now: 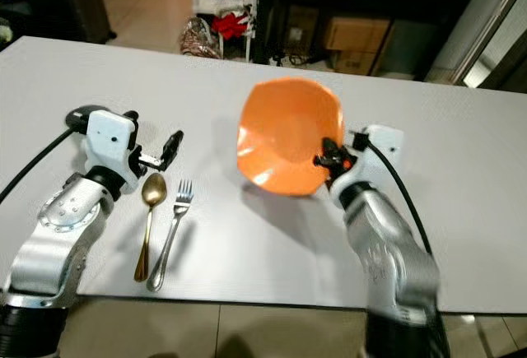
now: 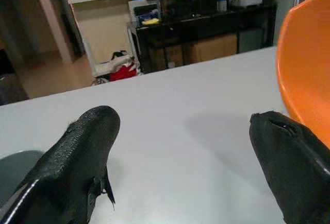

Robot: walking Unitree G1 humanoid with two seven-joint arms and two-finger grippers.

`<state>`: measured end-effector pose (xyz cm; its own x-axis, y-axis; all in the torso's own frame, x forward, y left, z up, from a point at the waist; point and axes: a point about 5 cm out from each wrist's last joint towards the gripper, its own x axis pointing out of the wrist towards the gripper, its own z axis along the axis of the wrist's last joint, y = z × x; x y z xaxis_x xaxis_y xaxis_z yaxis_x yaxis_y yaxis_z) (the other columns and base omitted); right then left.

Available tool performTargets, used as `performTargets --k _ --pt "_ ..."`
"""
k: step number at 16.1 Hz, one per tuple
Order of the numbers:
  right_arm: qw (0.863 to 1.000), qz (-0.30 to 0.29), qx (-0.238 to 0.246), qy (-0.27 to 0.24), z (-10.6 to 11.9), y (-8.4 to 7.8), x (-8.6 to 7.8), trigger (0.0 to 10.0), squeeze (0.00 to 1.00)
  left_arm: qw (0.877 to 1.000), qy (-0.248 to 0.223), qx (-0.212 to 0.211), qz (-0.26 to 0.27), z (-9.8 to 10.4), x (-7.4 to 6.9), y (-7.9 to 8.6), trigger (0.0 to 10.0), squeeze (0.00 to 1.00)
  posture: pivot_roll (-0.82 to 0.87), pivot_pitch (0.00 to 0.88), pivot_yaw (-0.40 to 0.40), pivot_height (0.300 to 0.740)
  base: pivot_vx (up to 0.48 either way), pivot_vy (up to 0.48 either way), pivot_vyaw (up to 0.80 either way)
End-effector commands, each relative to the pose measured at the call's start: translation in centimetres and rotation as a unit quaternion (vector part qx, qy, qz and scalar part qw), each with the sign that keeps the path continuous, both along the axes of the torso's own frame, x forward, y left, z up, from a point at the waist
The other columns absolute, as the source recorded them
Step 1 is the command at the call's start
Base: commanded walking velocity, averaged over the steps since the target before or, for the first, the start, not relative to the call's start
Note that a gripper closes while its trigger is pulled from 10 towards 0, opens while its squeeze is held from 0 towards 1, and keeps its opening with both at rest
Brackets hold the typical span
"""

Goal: Setting the table

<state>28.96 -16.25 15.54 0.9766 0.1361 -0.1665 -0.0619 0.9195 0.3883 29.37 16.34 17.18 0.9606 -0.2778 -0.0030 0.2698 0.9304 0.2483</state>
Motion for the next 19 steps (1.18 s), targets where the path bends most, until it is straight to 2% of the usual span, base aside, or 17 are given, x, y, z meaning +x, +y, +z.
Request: performTargets --k 1,2,4,7,11,14,17,18,19 --pt "0.999 0.007 0.033 0.0 0.3 -0.1 0.7 10.0 0.0 1.0 0.007 0.002 -0.014 -0.1 -0.3 -0.3 10.0 0.0 0.1 0.0 -0.063 0.74 0.0 0.0 0.0" --pt "0.997 0.025 0.068 0.016 -0.1 0.5 1.6 10.0 0.0 1.0 0.014 0.005 -0.018 -0.3 -0.4 -0.1 10.0 0.0 0.1 0.0 -0.063 0.74 0.0 0.0 0.0" --pt "0.991 0.071 0.098 0.05 -0.7 1.6 3.2 10.0 0.0 0.999 0.031 0.019 -0.036 -0.5 -0.7 0.2 10.0 0.0 0.11 0.0 -0.067 0.74 0.0 0.0 0.0" --pt "0.979 0.112 0.112 0.13 -1.8 2.6 4.4 10.0 0.0 0.994 0.061 0.037 -0.08 -0.8 -1.8 1.1 10.0 0.0 0.13 0.0 -0.087 0.74 0.0 0.0 0.0" --pt "0.949 0.18 0.153 0.209 -3.1 4.0 3.8 10.0 0.0 0.988 0.099 0.043 -0.113 -1.1 -2.9 2.0 10.0 0.0 0.15 0.0 -0.108 0.74 0.0 0.0 0.0" --pt "0.929 0.201 0.192 0.245 -3.7 4.6 3.2 10.0 0.0 0.974 0.141 0.037 -0.171 -1.1 -4.4 2.5 10.0 0.0 0.15 0.0 -0.106 0.74 0.0 0.0 0.0" --pt "0.92 0.21 0.203 0.263 -3.8 4.6 3.1 10.0 0.0 0.964 0.165 0.042 -0.205 -1.1 -5.0 2.7 10.0 0.0 0.15 0.0 -0.1 0.74 0.0 0.0 0.0" --pt "0.916 0.211 0.207 0.27 -3.9 4.4 3.0 10.0 0.28 0.964 0.165 0.045 -0.204 -1.0 -5.0 2.9 10.0 0.0 0.14 0.0 -0.099 0.74 0.0 0.0 0.0" --pt "0.913 0.21 0.21 0.278 -3.9 4.3 2.9 10.0 0.83 0.965 0.162 0.048 -0.202 -1.0 -5.0 2.9 10.0 0.0 0.14 0.0 -0.099 0.74 0.0 0.0 0.0"
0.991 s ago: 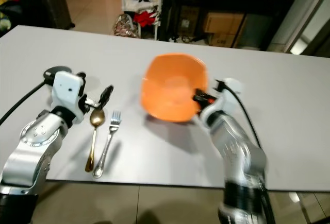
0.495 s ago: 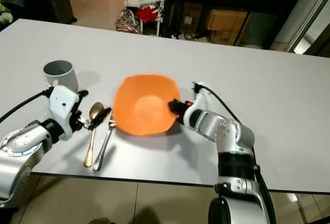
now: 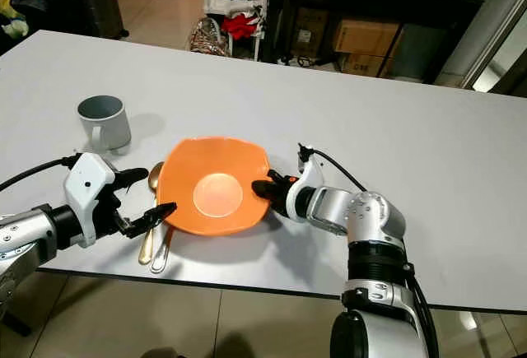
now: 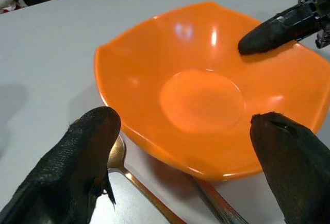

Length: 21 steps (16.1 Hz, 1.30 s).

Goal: Setting the table

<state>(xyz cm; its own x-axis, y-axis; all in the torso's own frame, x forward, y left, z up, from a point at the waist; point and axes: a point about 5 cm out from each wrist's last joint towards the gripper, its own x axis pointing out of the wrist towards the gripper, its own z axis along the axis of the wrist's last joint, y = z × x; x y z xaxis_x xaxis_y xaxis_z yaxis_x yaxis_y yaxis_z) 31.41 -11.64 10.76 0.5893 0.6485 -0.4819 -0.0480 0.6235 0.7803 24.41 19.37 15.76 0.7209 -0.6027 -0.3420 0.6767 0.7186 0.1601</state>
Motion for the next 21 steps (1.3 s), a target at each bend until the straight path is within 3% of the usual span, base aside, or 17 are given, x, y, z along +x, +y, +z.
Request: performTargets --k 1,6,10,11,12,15,17,18,20,21 --pt "1.0 -0.013 -0.003 -0.001 0.6 -0.6 0.4 10.0 1.0 1.0 -0.016 0.0 -0.001 0.6 0.2 -0.1 10.0 0.0 0.14 0.0 -0.099 0.74 0.0 0.0 0.0" --pt "0.999 -0.049 0.003 -0.002 1.3 -2.0 0.8 10.0 1.0 0.999 -0.039 0.0 0.017 1.0 1.1 0.0 10.0 0.0 0.13 0.0 -0.091 0.74 0.0 0.0 0.0" --pt "0.996 -0.032 -0.008 -0.079 4.7 -3.2 0.1 10.0 1.0 0.998 -0.06 -0.018 0.032 1.8 1.8 0.2 10.0 0.0 0.12 0.0 -0.08 0.74 0.0 0.0 0.0" --pt "0.996 -0.026 -0.03 -0.083 4.8 -3.5 -0.3 10.0 0.16 0.997 -0.061 -0.019 0.033 1.9 1.8 0.1 10.0 0.0 0.12 0.0 -0.079 0.74 0.0 0.0 0.0" --pt "0.994 -0.016 -0.069 -0.083 4.6 -3.8 -0.9 10.0 0.0 0.997 -0.063 -0.025 0.033 1.9 1.9 -0.2 10.0 0.0 0.11 0.0 -0.077 0.74 0.0 0.0 0.0" --pt "0.986 -0.01 -0.13 -0.106 4.3 -4.3 -2.7 10.0 0.0 0.995 -0.082 -0.051 0.038 2.2 2.3 -1.5 10.0 0.0 0.11 0.0 -0.07 0.74 0.0 0.0 0.0" --pt "0.973 -0.043 -0.153 -0.167 5.3 -4.9 -3.2 10.0 0.0 0.993 -0.094 -0.058 0.049 2.2 2.6 -2.0 10.0 0.0 0.1 0.0 -0.058 0.74 0.0 0.0 0.0" --pt "0.949 -0.076 -0.186 -0.244 6.8 -5.4 -3.8 10.0 0.0 0.991 -0.099 -0.064 0.065 2.2 2.6 -2.2 10.0 0.0 0.09 0.0 -0.049 0.74 0.0 0.0 0.0" --pt "0.904 -0.115 -0.241 -0.334 8.7 -5.6 -5.2 10.0 0.0 0.989 -0.105 -0.072 0.078 2.4 2.2 -2.5 10.0 0.0 0.08 0.0 -0.034 0.74 0.0 0.0 0.0" --pt "0.893 -0.14 -0.234 -0.359 9.2 -5.1 -6.2 10.0 0.0 0.988 -0.109 -0.075 0.083 2.5 2.0 -2.8 10.0 0.0 0.08 0.0 -0.028 0.74 0.0 0.247 0.0"
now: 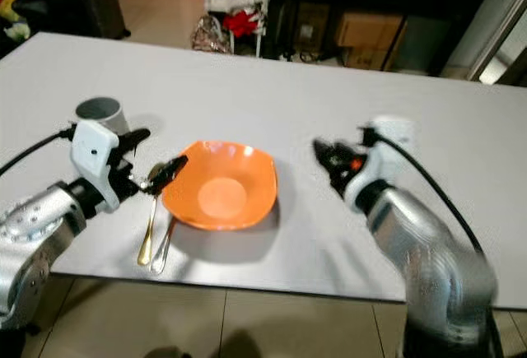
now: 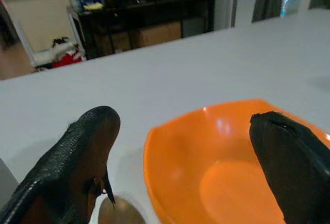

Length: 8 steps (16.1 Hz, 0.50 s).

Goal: Setting the table

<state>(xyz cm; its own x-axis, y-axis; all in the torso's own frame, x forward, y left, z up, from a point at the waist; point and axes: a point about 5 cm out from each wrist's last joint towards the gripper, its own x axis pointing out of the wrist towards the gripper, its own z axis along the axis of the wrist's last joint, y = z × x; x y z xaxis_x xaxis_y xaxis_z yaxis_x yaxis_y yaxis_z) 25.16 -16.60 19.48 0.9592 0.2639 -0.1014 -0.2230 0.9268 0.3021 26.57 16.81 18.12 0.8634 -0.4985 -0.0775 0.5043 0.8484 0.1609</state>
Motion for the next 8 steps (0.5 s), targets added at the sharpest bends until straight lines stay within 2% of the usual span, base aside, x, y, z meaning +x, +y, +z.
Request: performTargets --k 1,2,4,7,8 --pt "0.999 -0.017 0.015 -0.026 0.6 0.4 -0.5 10.0 0.0 1.0 -0.005 0.005 0.006 0.2 -0.1 -0.5 10.0 0.0 0.08 0.0 -0.028 0.74 0.0 0.289 0.0" --pt "0.998 -0.03 0.037 -0.031 0.4 0.7 -0.8 10.0 0.0 1.0 -0.009 0.005 0.012 0.2 0.2 -0.8 10.0 0.0 0.08 0.0 -0.03 0.74 0.0 0.296 0.0" --pt "0.996 -0.067 -0.047 -0.021 -1.3 1.4 -0.2 10.0 0.0 0.998 -0.02 0.018 0.051 0.0 1.5 -1.2 10.0 0.0 0.08 0.0 -0.033 0.74 0.0 0.338 0.0" --pt "0.991 -0.084 -0.096 -0.036 -1.6 1.1 0.1 10.0 0.0 0.998 -0.024 0.025 0.057 0.1 1.6 -1.5 10.0 0.0 0.09 0.0 -0.037 0.74 0.0 0.341 0.0" --pt "0.991 -0.083 -0.098 -0.04 -1.6 1.1 0.2 10.0 0.0 0.998 -0.025 0.025 0.059 0.2 1.6 -1.5 10.0 0.0 0.09 0.0 -0.037 0.74 0.0 0.345 0.0"
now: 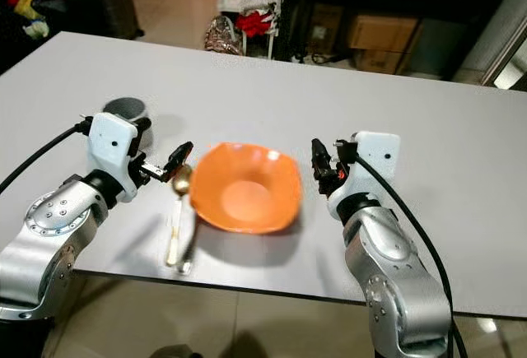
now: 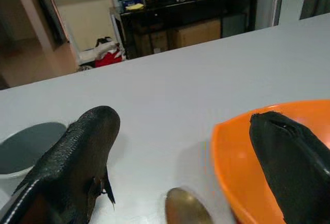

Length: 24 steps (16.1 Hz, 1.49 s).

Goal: Setting the table

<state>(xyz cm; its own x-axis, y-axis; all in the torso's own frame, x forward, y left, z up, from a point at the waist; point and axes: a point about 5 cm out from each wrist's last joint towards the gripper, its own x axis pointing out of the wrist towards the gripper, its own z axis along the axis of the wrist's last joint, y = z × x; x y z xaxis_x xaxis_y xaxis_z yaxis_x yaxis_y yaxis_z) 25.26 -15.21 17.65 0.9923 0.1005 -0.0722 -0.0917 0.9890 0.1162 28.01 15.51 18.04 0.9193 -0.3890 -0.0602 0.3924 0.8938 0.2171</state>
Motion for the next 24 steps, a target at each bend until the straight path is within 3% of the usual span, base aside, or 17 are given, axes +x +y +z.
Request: performTargets --k 1,3,9,13,21,24 --pt "1.0 -0.005 -0.013 -0.013 0.3 -0.4 0.2 10.0 0.0 1.0 -0.006 0.004 0.001 0.3 0.2 -0.2 10.0 0.0 0.09 0.0 -0.037 0.74 0.0 0.337 0.0" --pt "0.999 -0.001 -0.032 -0.037 0.4 -0.5 0.4 10.0 0.0 1.0 -0.008 0.006 0.008 0.3 0.4 -0.1 10.0 0.0 0.09 0.0 -0.04 0.74 0.0 0.343 0.0" --pt "0.998 -0.027 0.004 -0.053 0.4 -0.9 0.7 10.0 0.0 1.0 -0.004 0.01 0.015 0.1 0.2 0.2 10.0 0.0 0.1 0.0 -0.049 0.74 0.0 0.342 0.0" --pt "1.0 0.002 0.009 -0.007 -1.3 -0.8 0.4 10.0 0.0 1.0 -0.001 0.011 0.013 -0.1 0.1 0.1 10.0 0.0 0.1 0.0 -0.05 0.74 0.0 0.341 0.0" --pt "0.997 0.078 -0.006 0.0 -1.5 0.4 0.1 10.0 0.0 1.0 0.002 0.015 0.011 -0.1 0.3 0.1 10.0 0.0 0.1 0.0 -0.044 0.74 0.0 0.342 0.0" --pt "0.997 0.08 -0.003 0.007 -1.8 0.5 0.0 10.0 0.0 1.0 0.002 0.015 0.011 -0.1 0.3 0.1 10.0 0.0 0.1 0.0 -0.045 0.74 0.0 0.344 0.0"
